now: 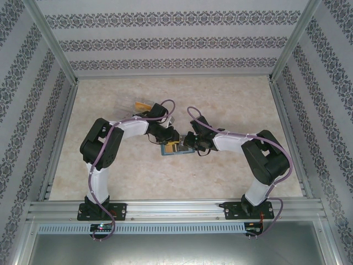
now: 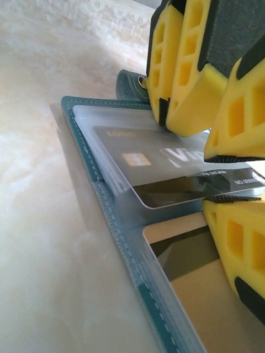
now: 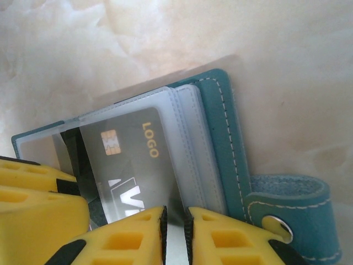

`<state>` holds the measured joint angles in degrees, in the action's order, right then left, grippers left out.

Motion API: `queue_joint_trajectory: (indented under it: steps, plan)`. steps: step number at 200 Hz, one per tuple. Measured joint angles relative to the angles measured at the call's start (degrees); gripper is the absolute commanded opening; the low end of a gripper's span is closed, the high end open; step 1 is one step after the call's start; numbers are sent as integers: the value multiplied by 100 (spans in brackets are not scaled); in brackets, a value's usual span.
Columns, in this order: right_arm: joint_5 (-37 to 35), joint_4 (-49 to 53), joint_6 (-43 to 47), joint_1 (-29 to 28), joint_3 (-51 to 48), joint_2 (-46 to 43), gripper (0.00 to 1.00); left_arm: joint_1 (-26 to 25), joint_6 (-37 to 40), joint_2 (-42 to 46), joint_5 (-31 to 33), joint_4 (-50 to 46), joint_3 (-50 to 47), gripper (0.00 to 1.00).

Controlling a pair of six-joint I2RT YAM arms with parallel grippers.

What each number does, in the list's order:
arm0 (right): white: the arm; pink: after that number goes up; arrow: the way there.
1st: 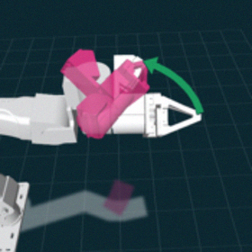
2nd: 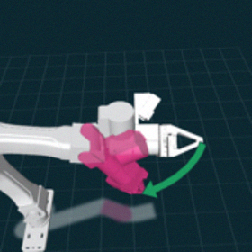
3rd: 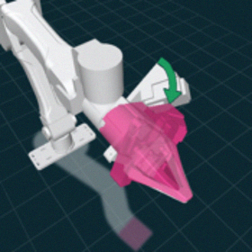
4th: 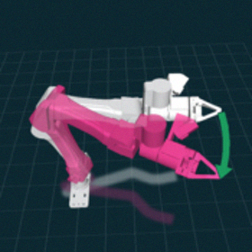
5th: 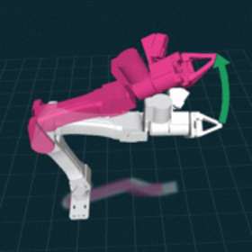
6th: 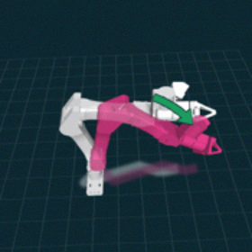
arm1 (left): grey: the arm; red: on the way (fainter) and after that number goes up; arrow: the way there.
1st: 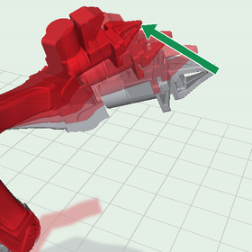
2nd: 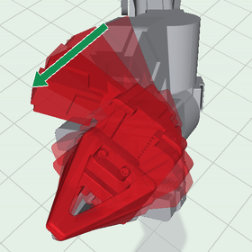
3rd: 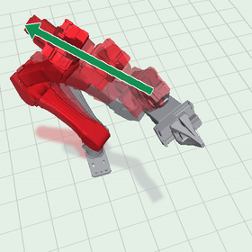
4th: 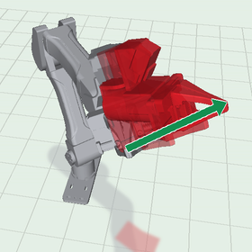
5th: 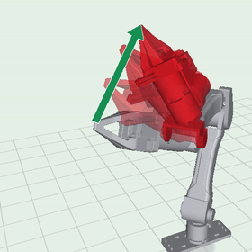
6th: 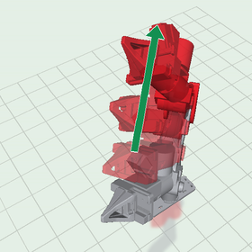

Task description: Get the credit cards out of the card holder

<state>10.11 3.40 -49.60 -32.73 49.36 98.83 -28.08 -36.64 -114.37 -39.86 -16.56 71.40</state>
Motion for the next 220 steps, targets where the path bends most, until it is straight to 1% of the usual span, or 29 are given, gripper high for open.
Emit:
queue_joint_trajectory:
  steps: [22, 51, 91, 143, 154, 177, 194, 220]
  plan:
    - [0, 0, 0, 0, 0, 0, 21, 39, 50, 63, -48, 55, -59, 8]
    - [2, 0, 0, 0, 0, 0, 21, 83, 85, 164, -68, 249, -247, 0]
    - [9, 4, 0, 2, -7, -13, 21, 236, 188, 337, -87, 378, -540, 0]
    - [92, -46, 17, 79, -114, -98, 21, 459, 271, 776, -85, 474, -911, 0]
    - [120, -57, 31, 114, -160, -157, 23, 507, 286, 863, -83, 492, -981, 0]
    - [264, -157, 151, 157, -339, -356, 34, 627, 345, 1060, -87, 479, -1088, 0]
    - [555, -358, 221, 188, -424, -527, 42, 728, 393, 1228, -96, 457, -1099, 0]
    - [1117, -916, 302, 188, -422, -601, 49, 901, 409, 1604, -234, 463, -1182, 0]
